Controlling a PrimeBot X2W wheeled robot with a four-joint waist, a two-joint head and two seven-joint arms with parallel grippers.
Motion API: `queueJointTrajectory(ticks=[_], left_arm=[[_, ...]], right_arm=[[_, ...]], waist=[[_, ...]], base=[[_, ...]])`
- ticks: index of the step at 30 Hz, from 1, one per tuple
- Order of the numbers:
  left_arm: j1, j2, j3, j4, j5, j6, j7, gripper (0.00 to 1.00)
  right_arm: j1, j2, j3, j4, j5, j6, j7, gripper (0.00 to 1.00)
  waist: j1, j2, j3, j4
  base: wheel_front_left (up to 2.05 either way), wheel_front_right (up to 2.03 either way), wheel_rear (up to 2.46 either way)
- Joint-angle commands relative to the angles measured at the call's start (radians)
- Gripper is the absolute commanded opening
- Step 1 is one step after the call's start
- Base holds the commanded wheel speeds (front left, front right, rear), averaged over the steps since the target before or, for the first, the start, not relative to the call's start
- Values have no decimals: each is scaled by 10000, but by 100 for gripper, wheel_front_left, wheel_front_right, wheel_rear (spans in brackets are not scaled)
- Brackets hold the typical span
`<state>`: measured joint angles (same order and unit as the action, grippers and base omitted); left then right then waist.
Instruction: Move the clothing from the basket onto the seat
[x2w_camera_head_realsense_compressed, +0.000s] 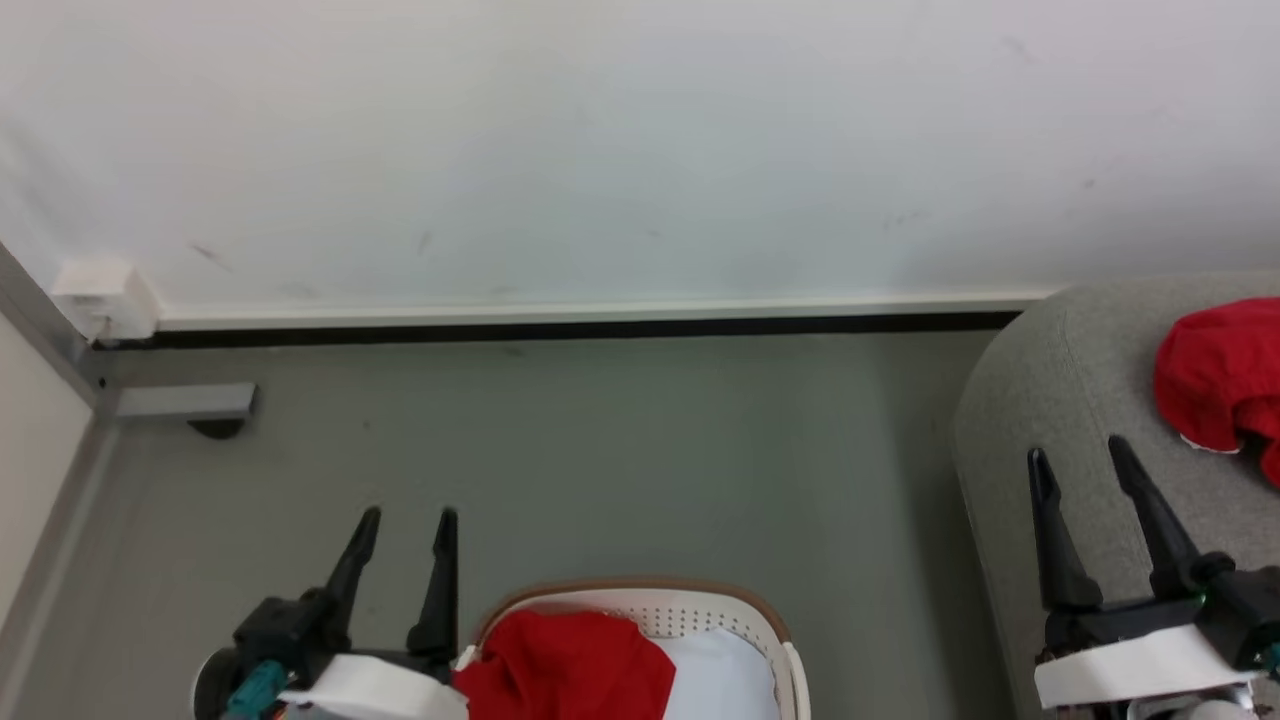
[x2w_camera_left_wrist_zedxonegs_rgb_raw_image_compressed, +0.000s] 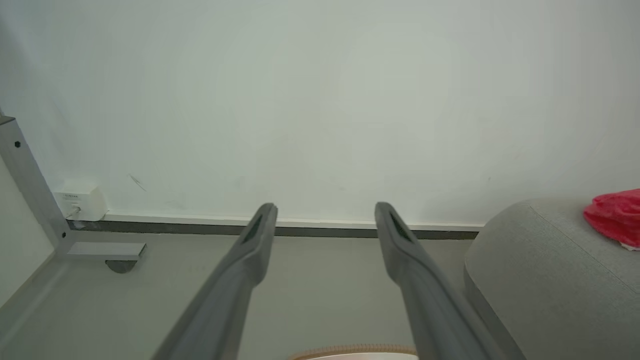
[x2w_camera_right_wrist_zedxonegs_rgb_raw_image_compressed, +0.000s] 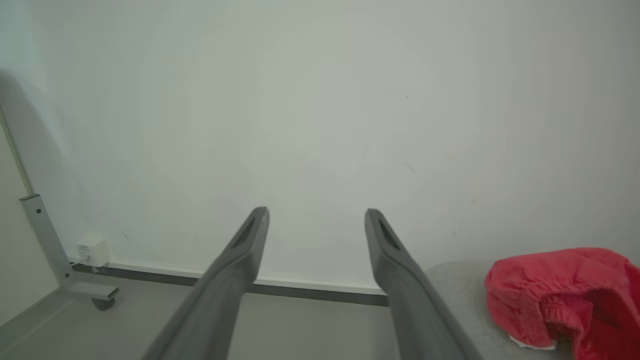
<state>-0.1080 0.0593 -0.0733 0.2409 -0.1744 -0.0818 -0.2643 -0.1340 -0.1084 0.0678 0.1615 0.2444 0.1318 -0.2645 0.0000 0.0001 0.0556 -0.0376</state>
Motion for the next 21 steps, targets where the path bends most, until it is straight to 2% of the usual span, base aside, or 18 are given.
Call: queueJointTrajectory(ticks=[1, 9, 21], left_arm=[[-352, 25, -98, 109, 244, -66, -3, 100], [-1795, 108, -548, 1464, 581, -209, -2, 100], [-4200, 448, -1694, 5342, 1506, -300, 1064, 100]], right_arm=[[-263, -107, 3, -55, 86, -22, 6, 100], [-1335, -121, 104, -278, 479, -22, 7, 100], [-2606, 125, -35, -640, 563, -22, 7, 100]], waist=[[0, -1, 712, -288], [0, -1, 2314, -820], [0, -1, 4544, -1636]], base=[[0, 0, 0], [0, 0, 0], [0, 0, 0]])
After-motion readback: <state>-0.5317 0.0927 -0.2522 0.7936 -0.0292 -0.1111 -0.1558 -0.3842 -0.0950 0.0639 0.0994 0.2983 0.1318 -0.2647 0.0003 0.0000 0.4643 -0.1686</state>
